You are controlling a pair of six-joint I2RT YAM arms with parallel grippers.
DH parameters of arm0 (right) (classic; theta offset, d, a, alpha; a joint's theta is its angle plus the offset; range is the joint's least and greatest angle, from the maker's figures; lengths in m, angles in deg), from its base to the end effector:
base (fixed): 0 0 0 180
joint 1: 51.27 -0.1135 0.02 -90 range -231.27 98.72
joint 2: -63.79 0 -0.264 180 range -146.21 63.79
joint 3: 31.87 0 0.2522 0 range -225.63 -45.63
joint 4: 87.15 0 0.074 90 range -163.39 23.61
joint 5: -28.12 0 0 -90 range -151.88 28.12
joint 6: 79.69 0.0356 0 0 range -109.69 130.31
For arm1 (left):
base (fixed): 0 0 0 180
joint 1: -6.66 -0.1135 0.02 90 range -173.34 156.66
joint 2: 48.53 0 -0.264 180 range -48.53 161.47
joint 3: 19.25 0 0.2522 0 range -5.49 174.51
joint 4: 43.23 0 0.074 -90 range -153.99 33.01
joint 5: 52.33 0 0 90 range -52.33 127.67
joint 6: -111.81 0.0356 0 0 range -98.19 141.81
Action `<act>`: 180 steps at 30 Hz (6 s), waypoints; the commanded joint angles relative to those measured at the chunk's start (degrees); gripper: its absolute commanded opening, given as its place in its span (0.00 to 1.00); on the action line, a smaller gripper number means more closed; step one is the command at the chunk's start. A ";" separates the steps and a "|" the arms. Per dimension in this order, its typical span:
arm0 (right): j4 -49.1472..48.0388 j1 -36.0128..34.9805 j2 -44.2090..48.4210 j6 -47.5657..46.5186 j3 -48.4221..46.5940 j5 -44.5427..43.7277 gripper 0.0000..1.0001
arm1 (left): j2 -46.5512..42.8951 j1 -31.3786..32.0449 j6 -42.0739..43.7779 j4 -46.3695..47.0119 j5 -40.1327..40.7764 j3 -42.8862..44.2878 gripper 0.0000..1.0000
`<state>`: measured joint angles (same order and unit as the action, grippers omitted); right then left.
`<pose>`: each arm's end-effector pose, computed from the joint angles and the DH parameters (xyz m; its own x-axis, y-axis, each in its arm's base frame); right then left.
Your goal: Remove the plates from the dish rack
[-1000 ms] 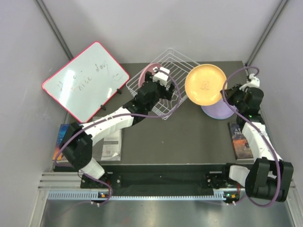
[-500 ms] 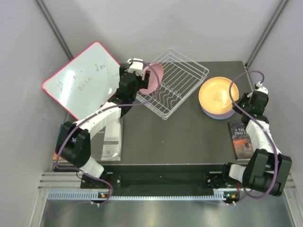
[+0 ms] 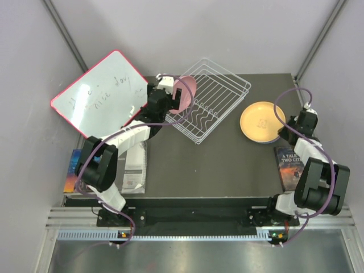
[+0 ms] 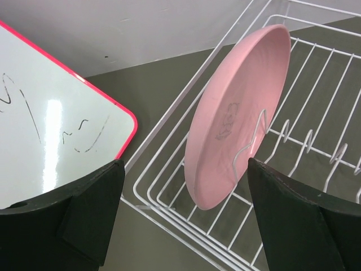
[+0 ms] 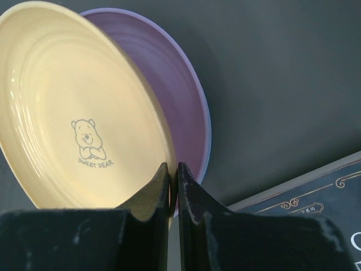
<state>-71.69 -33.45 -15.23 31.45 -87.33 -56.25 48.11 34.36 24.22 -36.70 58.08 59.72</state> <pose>0.2733 -0.0842 0.2030 -0.4754 0.5298 -0.7024 0.4325 0.8359 0.3378 0.3565 -0.1732 0.2784 -0.1653 0.1313 -0.9775 0.1398 0.9842 0.1086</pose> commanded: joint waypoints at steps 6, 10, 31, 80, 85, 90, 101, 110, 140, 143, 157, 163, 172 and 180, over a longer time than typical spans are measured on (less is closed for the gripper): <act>-5.92 0.55 -2.80 -0.05 -3.48 -1.59 0.34 | 2.32 -1.60 -1.98 4.58 -1.94 1.94 0.92; -5.03 0.54 -2.72 -0.49 -4.45 -1.93 0.73 | 2.76 -1.69 -2.24 4.84 -2.21 2.20 0.92; 0.42 -0.51 12.14 -2.43 -5.07 -2.73 0.80 | 8.39 -1.69 2.59 7.83 -0.72 5.54 0.02; -15.76 -24.50 11.26 5.39 -5.06 14.15 0.87 | -4.97 9.39 -17.97 -14.14 -14.69 10.55 0.00; -15.58 -27.49 8.19 5.04 -6.82 12.83 0.87 | -4.79 9.39 -18.59 -14.23 -16.53 10.47 0.00; -15.14 -28.90 4.42 4.17 -8.84 12.48 0.76 | -4.88 9.39 -19.47 -13.62 -19.08 9.94 0.00; -6.89 -25.75 11.60 0.82 -7.36 -2.37 0.00 | -9.45 8.95 -15.35 -10.10 -14.00 4.49 0.53; 0.93 -1.84 21.11 1.45 -1.46 -0.80 0.00 | -19.64 8.68 -12.08 -3.52 -12.23 -6.05 0.91; -6.71 2.22 -0.53 -0.49 -1.37 4.93 0.60 | -39.95 7.89 -13.93 -4.29 7.37 -34.80 0.98; -5.48 2.13 2.45 -0.93 -0.93 1.67 0.68 | -40.74 7.89 -13.75 -5.61 6.49 -34.80 0.98; -17.58 0.63 23.13 -4.88 8.91 5.49 0.95 | -46.19 7.89 -11.55 -7.02 11.51 -36.56 0.97; -24.62 -3.14 23.12 -7.52 13.03 8.62 0.99 | -46.19 7.89 -11.56 -7.55 12.38 -36.91 0.97; -31.05 -11.05 26.90 -13.93 18.22 -0.08 1.00 | -46.46 7.89 -11.03 -7.29 12.56 -36.47 0.97; -34.65 -19.74 31.30 -18.32 21.83 -12.98 1.00 | -44.35 7.89 -9.97 -6.23 14.75 -35.07 0.97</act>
<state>-100.65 -48.95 13.64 17.25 -66.63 -60.30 2.78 42.38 13.34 -44.96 71.56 23.11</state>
